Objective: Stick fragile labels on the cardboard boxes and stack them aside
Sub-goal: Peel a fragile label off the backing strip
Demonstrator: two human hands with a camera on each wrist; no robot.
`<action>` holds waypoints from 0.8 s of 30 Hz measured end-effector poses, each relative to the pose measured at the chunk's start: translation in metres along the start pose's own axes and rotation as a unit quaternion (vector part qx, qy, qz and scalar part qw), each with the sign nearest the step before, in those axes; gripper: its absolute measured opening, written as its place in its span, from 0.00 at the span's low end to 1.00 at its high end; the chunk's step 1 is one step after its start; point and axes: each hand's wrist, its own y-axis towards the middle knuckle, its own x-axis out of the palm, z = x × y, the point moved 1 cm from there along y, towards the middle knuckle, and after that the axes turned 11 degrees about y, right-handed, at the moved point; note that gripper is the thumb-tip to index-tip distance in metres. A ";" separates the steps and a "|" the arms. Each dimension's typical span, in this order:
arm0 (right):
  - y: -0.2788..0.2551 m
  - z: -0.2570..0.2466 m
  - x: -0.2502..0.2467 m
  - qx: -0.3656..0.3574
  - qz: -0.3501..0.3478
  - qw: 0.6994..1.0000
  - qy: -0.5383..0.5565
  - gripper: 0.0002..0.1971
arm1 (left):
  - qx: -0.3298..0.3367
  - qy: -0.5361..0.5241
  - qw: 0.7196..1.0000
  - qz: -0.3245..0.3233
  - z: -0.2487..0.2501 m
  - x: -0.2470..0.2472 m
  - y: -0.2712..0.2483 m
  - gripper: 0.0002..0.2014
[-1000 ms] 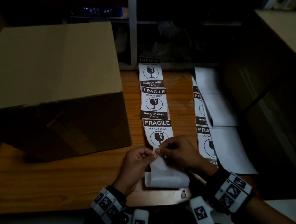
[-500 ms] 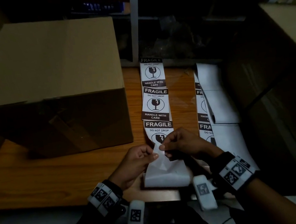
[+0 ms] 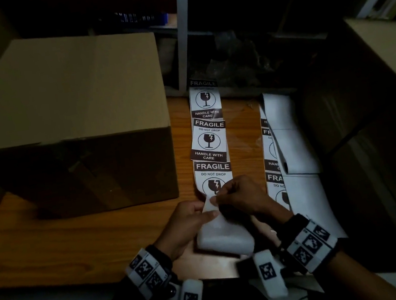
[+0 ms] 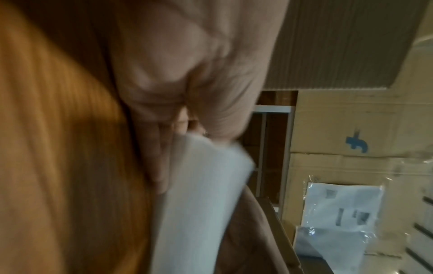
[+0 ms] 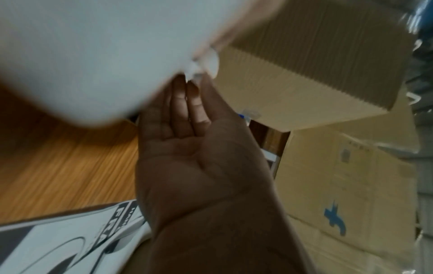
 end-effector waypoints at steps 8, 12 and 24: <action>-0.002 -0.007 -0.036 0.076 -0.153 0.981 0.095 0.21 | -0.011 0.031 0.999 -0.027 0.007 -0.005 -0.002 0.07; -0.001 -0.004 -0.041 0.004 -0.046 0.996 0.074 0.10 | -0.015 0.013 1.000 -0.006 0.007 -0.006 -0.001 0.09; -0.032 0.032 -0.003 0.076 0.139 0.967 0.200 0.08 | 0.020 -0.082 0.994 0.065 0.010 0.001 -0.012 0.13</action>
